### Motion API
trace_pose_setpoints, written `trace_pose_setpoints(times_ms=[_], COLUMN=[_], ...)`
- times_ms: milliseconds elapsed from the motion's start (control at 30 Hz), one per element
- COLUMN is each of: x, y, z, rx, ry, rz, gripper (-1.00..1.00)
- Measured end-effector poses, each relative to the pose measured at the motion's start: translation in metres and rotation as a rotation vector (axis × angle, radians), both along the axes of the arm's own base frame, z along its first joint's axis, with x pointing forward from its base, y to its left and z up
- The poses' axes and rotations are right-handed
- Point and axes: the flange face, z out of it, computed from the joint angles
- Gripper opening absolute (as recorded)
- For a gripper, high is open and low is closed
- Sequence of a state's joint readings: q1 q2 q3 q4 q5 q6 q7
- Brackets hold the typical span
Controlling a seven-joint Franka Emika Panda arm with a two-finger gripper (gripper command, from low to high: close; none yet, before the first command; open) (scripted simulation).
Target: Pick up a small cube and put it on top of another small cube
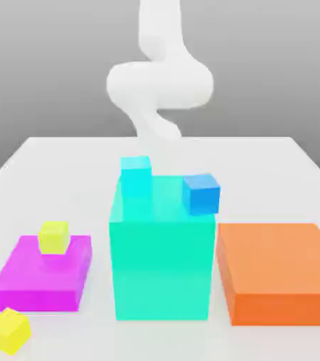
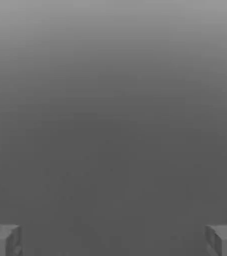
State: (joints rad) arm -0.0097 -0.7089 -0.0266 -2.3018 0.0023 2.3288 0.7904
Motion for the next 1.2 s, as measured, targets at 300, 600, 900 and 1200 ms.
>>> trace_pose_setpoints(times_ms=[300,600,900,1200], x=[0.09,0.119,0.089,0.074], y=[-0.073,-0.156,-0.225,-0.24], z=[-0.134,-0.29,-0.452,-0.551], rx=[0.052,0.103,0.14,0.15], ry=[0.229,0.449,0.672,0.725], rz=[-0.098,-0.221,-0.339,-0.367], gripper=[0.0,0.0,0.0,-1.0])
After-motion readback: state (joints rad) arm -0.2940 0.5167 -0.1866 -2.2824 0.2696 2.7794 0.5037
